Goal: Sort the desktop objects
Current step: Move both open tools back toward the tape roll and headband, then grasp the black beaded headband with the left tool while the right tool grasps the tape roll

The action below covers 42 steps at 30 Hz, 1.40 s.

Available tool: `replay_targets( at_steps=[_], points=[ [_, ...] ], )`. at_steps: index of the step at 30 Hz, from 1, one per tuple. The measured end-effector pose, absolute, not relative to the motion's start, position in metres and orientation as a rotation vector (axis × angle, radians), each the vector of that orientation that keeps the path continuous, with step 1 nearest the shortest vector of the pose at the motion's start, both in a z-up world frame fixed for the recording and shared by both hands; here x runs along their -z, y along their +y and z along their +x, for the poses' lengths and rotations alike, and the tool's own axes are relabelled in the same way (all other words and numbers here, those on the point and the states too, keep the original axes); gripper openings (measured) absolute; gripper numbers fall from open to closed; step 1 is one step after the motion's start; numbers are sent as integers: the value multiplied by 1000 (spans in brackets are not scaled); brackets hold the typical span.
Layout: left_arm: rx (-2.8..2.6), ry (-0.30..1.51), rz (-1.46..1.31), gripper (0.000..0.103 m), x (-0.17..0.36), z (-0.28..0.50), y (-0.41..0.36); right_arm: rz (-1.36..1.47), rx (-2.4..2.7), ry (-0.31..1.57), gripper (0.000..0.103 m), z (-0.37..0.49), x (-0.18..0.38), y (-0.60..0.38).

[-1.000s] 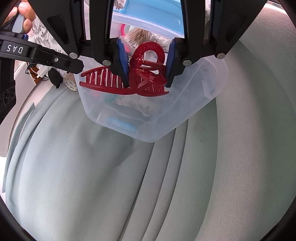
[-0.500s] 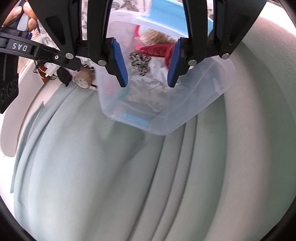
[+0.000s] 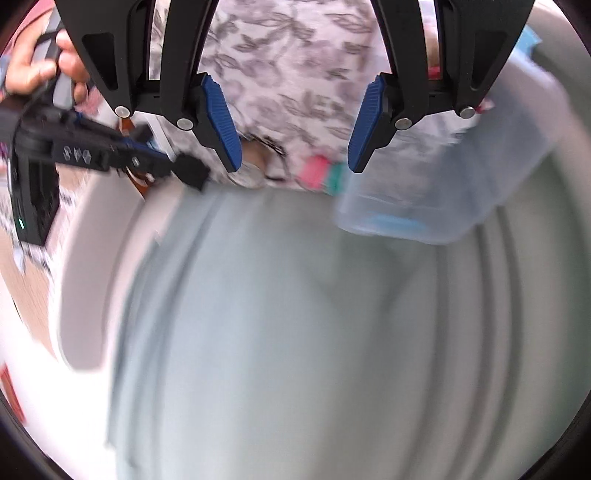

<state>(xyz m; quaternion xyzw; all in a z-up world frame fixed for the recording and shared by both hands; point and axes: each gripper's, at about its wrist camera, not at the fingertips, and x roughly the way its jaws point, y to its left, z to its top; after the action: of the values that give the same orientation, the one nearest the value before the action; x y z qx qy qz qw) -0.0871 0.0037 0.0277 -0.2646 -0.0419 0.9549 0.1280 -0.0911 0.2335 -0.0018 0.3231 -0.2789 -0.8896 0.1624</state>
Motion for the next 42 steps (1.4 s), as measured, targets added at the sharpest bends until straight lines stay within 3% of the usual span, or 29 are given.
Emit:
replay_targets(
  at_steps=[7,14,18,32,41,42],
  points=[
    [-2636,-49,-1007,61,25,-138,57,1014,2563,-830,19,-112,29,265],
    [-2626,-97,-1179,61,68,-200,75,1079,2587,-810,20,-150,52,279],
    [-2636,-121,-1262,61,92,-234,82,1120,2618,-787,35,-177,63,285],
    [-2651,-180,-1322,61,137,-286,79,1350,2634,-692,35,-288,124,272],
    [-2630,-162,-1330,61,147,-290,79,1370,2612,-678,22,-293,143,279],
    [-2629,-159,-1332,61,148,-290,79,1369,2622,-671,16,-292,143,281]
  ],
)
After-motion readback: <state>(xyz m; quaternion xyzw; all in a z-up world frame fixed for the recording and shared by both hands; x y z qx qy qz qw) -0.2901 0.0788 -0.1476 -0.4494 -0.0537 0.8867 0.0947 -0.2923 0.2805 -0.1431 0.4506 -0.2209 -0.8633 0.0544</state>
